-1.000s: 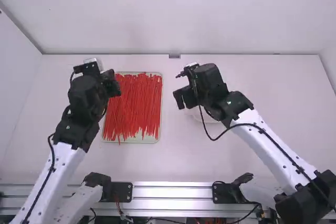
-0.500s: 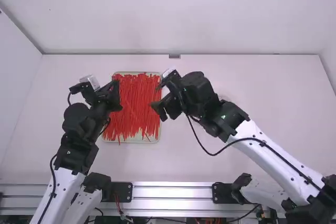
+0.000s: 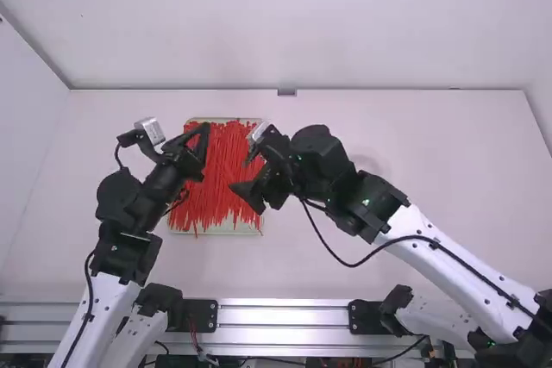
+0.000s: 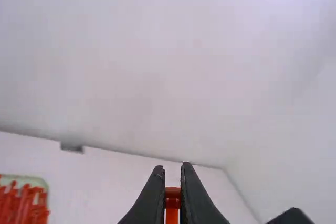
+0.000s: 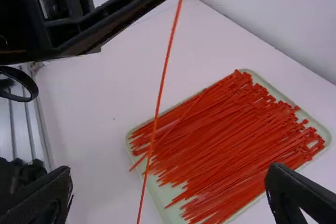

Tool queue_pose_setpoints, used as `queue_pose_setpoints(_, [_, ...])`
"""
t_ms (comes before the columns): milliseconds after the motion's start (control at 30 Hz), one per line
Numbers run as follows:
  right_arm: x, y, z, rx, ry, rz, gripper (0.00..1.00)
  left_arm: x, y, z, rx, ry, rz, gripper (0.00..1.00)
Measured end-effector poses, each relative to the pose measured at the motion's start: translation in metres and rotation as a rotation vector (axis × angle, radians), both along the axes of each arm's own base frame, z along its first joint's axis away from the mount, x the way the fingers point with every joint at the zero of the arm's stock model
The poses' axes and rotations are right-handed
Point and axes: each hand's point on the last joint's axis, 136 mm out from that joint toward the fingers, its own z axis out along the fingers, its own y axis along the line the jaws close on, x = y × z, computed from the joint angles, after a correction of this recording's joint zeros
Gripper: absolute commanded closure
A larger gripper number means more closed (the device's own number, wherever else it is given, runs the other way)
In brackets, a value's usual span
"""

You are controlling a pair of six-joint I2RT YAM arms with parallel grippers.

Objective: Fasten the cable tie

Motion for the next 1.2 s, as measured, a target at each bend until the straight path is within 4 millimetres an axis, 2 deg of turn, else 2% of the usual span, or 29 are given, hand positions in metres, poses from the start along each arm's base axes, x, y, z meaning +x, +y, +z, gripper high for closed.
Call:
queue_pose_setpoints(167, [-0.005, 0.005, 0.003, 0.009, -0.009, 0.019, 0.12, -0.008, -0.011, 0.013, -0.049, -0.034, -0.083, 0.98])
queue_pose_setpoints(267, [-0.004, 0.006, 0.006, 0.023, -0.018, 0.022, 0.24, -0.014, -0.017, 0.022, -0.076, -0.057, -0.131, 0.98])
queue_pose_setpoints(367, [-0.004, 0.007, 0.007, 0.025, -0.016, 0.022, 0.44, -0.018, -0.020, 0.031, -0.101, -0.082, -0.162, 0.98])
queue_pose_setpoints(433, [-0.004, 0.007, 0.007, 0.028, -0.017, 0.022, 0.50, -0.019, -0.021, 0.032, -0.110, -0.082, -0.168, 0.98])
queue_pose_setpoints(533, [-0.003, 0.009, 0.009, 0.037, -0.020, 0.023, 0.71, -0.020, -0.022, 0.033, -0.133, -0.072, -0.183, 0.98])
queue_pose_setpoints(667, [-0.003, 0.011, 0.004, 0.029, -0.012, 0.029, 0.93, -0.017, -0.023, 0.033, -0.150, -0.067, -0.187, 0.98])
queue_pose_setpoints(733, [-0.003, 0.012, 0.004, 0.030, -0.010, 0.033, 1.00, -0.014, -0.023, 0.030, -0.158, -0.052, -0.188, 0.98])
queue_pose_setpoints(867, [-0.004, 0.011, 0.004, 0.028, -0.010, 0.034, 1.00, -0.007, -0.025, 0.026, -0.172, -0.031, -0.196, 0.98])
queue_pose_setpoints(900, [-0.004, 0.012, 0.004, 0.027, -0.010, 0.034, 1.00, -0.006, -0.026, 0.027, -0.174, -0.033, -0.199, 0.94])
queue_pose_setpoints(967, [-0.004, 0.011, 0.004, 0.027, -0.012, 0.035, 1.00, -0.004, -0.027, 0.027, -0.174, -0.036, -0.204, 0.79])
queue_pose_setpoints(1000, [-0.004, 0.011, 0.004, 0.026, -0.012, 0.036, 1.00, -0.004, -0.027, 0.027, -0.171, -0.039, -0.204, 0.76])
queue_pose_setpoints(1133, [0.007, 0.004, 0.004, 0.027, -0.012, 0.008, 1.00, -0.001, -0.029, 0.033, -0.146, -0.091, -0.211, 0.46])
queue_pose_setpoints(1200, [0.017, -0.003, 0.004, 0.028, -0.012, -0.020, 1.00, -0.004, -0.031, 0.039, -0.122, -0.135, -0.225, 0.41])
